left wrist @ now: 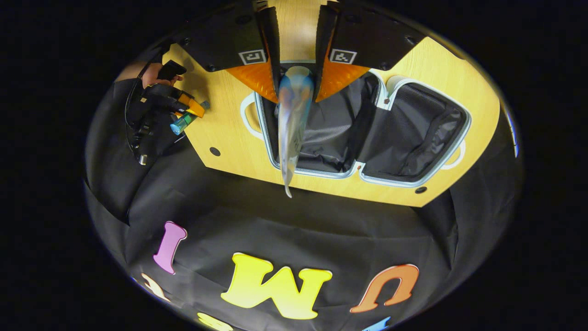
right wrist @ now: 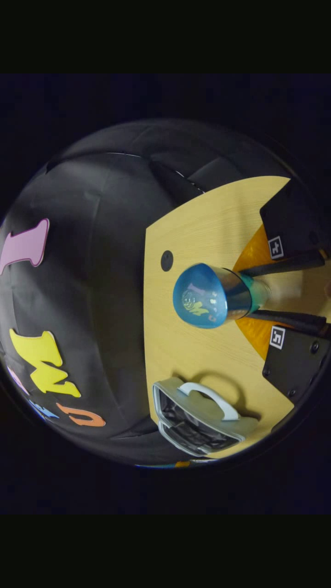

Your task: First open the suitcase, pack the skin care products into it, and then close the suitcase.

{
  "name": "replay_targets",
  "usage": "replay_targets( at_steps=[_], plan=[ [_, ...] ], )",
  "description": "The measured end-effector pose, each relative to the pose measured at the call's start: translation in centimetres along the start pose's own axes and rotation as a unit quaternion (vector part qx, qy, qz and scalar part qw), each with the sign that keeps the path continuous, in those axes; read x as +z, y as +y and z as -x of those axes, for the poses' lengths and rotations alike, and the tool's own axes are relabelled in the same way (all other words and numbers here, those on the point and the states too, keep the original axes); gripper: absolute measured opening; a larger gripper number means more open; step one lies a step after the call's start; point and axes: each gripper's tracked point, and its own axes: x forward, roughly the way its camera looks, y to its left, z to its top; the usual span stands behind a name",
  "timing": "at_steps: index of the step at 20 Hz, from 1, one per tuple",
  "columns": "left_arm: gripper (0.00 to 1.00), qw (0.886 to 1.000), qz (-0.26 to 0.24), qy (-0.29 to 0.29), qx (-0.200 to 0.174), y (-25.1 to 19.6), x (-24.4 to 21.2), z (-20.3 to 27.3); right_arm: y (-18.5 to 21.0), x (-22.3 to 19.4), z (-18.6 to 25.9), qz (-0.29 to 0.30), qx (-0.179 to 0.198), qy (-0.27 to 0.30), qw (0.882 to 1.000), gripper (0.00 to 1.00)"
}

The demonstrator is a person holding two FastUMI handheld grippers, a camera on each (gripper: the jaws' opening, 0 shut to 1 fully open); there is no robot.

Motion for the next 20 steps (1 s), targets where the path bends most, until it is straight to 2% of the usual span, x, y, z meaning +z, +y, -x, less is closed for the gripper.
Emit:
replay_targets(
  at_steps=[3, 5, 7, 9, 12, 14, 16, 20],
  plan=[
    [0.36, 0.998, -0.003, 0.064, -0.014, 2.2, -0.1, -3.3, 0.1, 0.2, 2.6, -0.028, 0.02, 0.008, 0.999, 0.34],
    [0.36, 0.99, 0.003, 0.132, -0.052, 1.8, -1.2, -5.7, 0.7, 0.2, 5.5, -0.052, 0.049, 0.018, 0.997, 0.34],
    [0.36, 0.974, 0.013, 0.209, -0.085, 1.4, -2.7, -7.2, 1.7, -0.6, 9.0, -0.091, 0.094, 0.045, 0.99, 0.34],
    [0.36, 0.957, 0.008, 0.274, -0.096, 2.0, -3.9, -8.7, 2.3, -1.6, 12.2, -0.131, 0.124, 0.072, 0.981, 0.34],
    [0.36, 0.928, -0.004, 0.359, -0.097, 2.0, -5.8, -10.1, 1.8, -1.8, 16.1, -0.151, 0.132, 0.08, 0.976, 0.34],
    [0.36, 0.908, -0.022, 0.411, -0.084, 2.5, -6.5, -10.2, 1.8, -1.7, 18.5, -0.15, 0.139, 0.079, 0.976, 0.34],
    [0.36, 0.889, -0.02, 0.452, -0.07, 2.7, -6.3, -9.9, 2.1, -1.1, 20.4, -0.166, 0.147, 0.075, 0.972, 0.34],
    [0.36, 0.862, 0.005, 0.504, -0.059, 2.5, -6.3, -9.8, 1.6, -0.1, 22.2, -0.181, 0.146, 0.065, 0.97, 0.31]
  ],
)
